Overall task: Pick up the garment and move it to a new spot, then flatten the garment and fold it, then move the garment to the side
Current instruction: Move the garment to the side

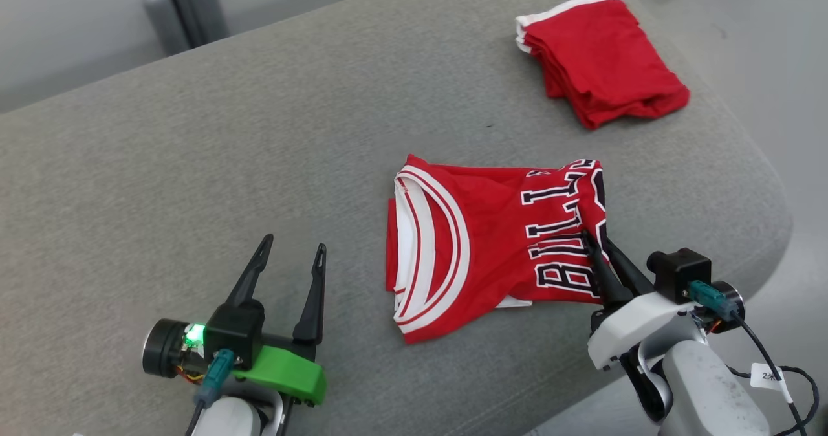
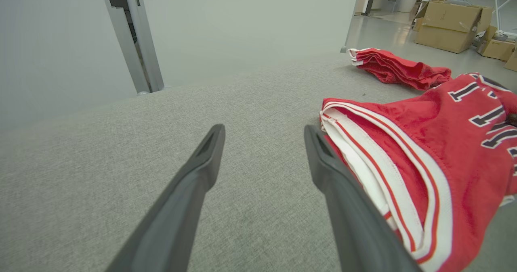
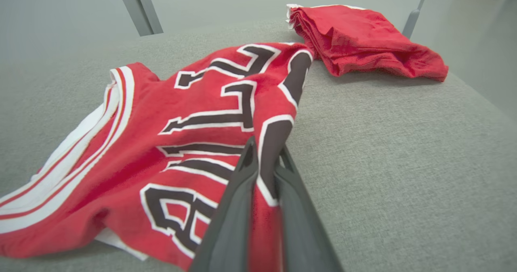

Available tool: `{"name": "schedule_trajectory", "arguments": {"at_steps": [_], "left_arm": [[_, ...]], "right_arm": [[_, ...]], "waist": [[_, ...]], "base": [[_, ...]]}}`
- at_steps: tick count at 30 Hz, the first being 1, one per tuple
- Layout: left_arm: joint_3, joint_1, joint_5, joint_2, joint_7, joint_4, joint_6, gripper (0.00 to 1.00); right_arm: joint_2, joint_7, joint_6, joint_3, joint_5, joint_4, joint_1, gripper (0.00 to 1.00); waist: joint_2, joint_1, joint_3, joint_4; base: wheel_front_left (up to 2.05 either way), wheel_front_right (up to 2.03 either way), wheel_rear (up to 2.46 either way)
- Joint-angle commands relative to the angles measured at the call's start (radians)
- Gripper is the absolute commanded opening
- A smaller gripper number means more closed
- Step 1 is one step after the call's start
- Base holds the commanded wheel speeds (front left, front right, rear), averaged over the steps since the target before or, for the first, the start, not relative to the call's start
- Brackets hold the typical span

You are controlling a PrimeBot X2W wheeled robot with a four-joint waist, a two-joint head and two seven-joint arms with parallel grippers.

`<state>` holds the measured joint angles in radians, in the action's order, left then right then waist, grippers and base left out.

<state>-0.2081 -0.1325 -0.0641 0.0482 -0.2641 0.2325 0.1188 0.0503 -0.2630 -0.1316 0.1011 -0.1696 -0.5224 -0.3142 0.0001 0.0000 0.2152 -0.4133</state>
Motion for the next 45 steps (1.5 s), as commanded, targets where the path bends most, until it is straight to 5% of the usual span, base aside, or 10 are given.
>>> {"name": "schedule_trajectory", "arguments": {"at_steps": [1,12,22,34,35,36,37,45], "left_arm": [[-0.003,-0.003,0.010,0.006,0.001,0.003,0.004,1.00],[-0.005,-0.030,0.032,0.032,0.001,0.007,0.009,1.00],[-0.002,-0.086,0.043,0.090,0.001,0.011,0.011,1.00],[-0.012,-0.134,0.036,0.118,0.001,0.020,0.012,1.00],[-0.011,-0.134,0.035,0.118,0.001,0.022,0.012,1.00],[-0.009,-0.135,0.035,0.118,0.002,0.023,0.011,1.00],[-0.006,-0.135,0.034,0.118,0.002,0.025,0.011,1.00],[0.003,-0.137,0.042,0.102,0.002,0.038,0.004,1.00]], "right_arm": [[0.002,-0.002,0.002,-0.011,-0.009,0.013,0.015,0.00],[0.001,-0.002,0.002,-0.050,-0.003,0.075,-0.031,0.00],[0.002,0.012,0.002,-0.061,0.152,-0.016,-0.412,0.00],[0.188,0.143,0.002,-0.468,0.523,-0.159,-0.651,0.00],[0.195,0.153,0.002,-0.495,0.551,-0.161,-0.648,0.20],[0.199,0.162,0.002,-0.530,0.580,-0.163,-0.644,0.69],[0.194,0.162,0.002,-0.558,0.594,-0.164,-0.642,1.00],[0.099,0.032,0.002,-0.677,0.641,-0.164,-0.616,1.00]], "waist": [[-0.0001,0.0000,0.006,-0.123],[-0.0001,0.0000,0.098,-0.126],[-0.0001,0.0000,0.221,-0.031],[-0.0001,0.0000,0.292,0.097],[-0.0001,0.0000,0.294,0.101],[-0.0001,0.0000,0.296,0.106],[-0.0001,0.0000,0.297,0.108],[-0.0001,0.0000,0.259,0.128]], "base": [[0.00,0.00,0.00],[0.00,0.00,0.00],[0.00,0.00,0.00],[0.00,0.00,0.00],[0.00,0.00,0.00],[0.00,0.00,0.00],[0.00,0.00,0.00],[0.00,0.00,0.00]]}}
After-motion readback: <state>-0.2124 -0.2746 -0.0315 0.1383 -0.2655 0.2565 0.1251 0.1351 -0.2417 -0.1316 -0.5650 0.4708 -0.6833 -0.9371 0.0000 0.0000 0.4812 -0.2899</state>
